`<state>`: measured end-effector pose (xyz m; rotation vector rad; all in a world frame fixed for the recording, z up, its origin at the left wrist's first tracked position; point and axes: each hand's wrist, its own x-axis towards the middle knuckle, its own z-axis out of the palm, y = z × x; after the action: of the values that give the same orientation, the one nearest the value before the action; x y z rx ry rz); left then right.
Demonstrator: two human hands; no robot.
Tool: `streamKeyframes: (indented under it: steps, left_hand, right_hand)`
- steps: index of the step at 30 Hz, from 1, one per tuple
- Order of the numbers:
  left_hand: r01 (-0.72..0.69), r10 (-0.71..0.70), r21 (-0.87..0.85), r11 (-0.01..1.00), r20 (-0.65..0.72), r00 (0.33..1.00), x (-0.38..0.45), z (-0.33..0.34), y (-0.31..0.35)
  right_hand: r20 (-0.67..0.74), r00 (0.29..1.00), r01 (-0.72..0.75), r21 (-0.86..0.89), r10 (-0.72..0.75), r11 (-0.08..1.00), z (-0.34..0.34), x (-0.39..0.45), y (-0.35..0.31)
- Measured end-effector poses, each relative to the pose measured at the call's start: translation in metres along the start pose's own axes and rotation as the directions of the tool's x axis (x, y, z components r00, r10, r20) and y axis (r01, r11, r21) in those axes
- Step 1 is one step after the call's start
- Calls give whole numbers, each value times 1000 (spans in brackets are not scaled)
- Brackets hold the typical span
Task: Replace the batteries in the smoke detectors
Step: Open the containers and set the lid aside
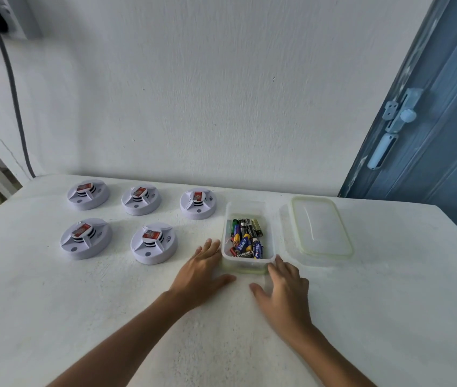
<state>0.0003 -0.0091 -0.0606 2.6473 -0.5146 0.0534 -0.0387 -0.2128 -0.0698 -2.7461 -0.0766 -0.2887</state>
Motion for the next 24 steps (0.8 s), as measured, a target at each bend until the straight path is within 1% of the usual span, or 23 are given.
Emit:
streamKeyframes:
  steps: [2,6,11,14,15,16,18,19,20,21,22,24]
  left_hand:
    - [11,-11,-3,1000,8,1000,12,-2,-1]
    - [52,-51,-18,998,38,998,33,-6,-2]
    - [67,-67,-4,998,55,996,41,-8,-2]
    - [56,-54,-28,998,78,995,36,-16,-2]
    - [53,-50,-45,998,59,997,33,-19,-2]
    - [47,-47,-63,997,6,999,30,-23,-1]
    - [-14,-2,-84,996,-185,983,27,-33,3]
    - [-58,31,-81,995,-296,955,27,-38,7]
    - [-99,64,-70,993,-396,916,30,-43,11]
    - [-138,94,-64,988,-460,883,35,-48,18]
    - [-182,126,-69,981,-485,865,41,-52,28]
    - [-272,190,-116,955,-466,864,56,-55,53]
  right_hand:
    - [-25,999,-22,-44,21,999,3,10,-4]
    - [-66,996,-66,-71,61,995,5,31,-10]
    - [-55,995,-89,-90,84,992,5,37,-13]
    - [-42,996,-82,-84,79,993,0,34,-15]
    - [-48,997,-68,-70,64,995,-4,31,-17]
    - [-70,997,-42,-38,39,998,-8,28,-18]
    - [-167,986,18,54,-9,998,-15,21,-19]
    - [-207,978,34,106,-11,994,-20,16,-19]
    - [-215,977,26,175,12,984,-25,13,-19]
    - [-192,978,-23,262,75,965,-30,10,-19]
    - [-143,975,-108,358,168,927,-35,6,-15]
    - [-50,942,-261,516,333,816,-43,2,-5]
